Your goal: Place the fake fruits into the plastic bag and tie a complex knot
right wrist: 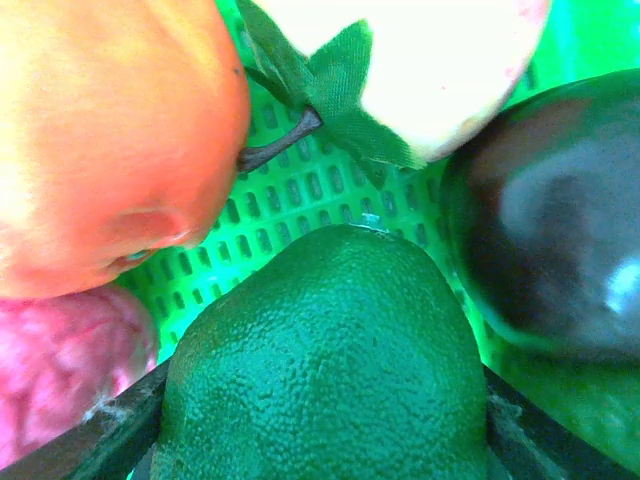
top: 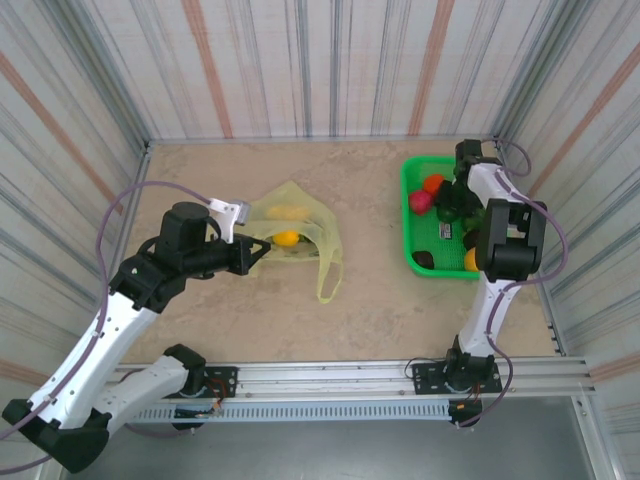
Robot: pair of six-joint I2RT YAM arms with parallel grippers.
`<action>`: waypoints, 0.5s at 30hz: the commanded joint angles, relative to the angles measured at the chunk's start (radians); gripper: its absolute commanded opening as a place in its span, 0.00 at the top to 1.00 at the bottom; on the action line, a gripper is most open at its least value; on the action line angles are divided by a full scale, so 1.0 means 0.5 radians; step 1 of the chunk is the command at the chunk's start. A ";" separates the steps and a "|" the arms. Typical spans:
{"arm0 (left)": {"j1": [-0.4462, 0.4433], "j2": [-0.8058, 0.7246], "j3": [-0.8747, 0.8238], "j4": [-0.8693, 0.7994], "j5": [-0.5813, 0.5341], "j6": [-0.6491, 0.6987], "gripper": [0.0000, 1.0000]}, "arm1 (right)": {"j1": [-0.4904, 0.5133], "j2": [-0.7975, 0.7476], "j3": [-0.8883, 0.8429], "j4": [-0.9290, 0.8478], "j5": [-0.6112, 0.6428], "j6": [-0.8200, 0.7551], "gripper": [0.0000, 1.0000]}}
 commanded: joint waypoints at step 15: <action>0.009 -0.111 -0.007 -0.066 -0.012 0.011 1.00 | 0.420 -1.341 -0.558 0.295 -0.412 0.112 0.42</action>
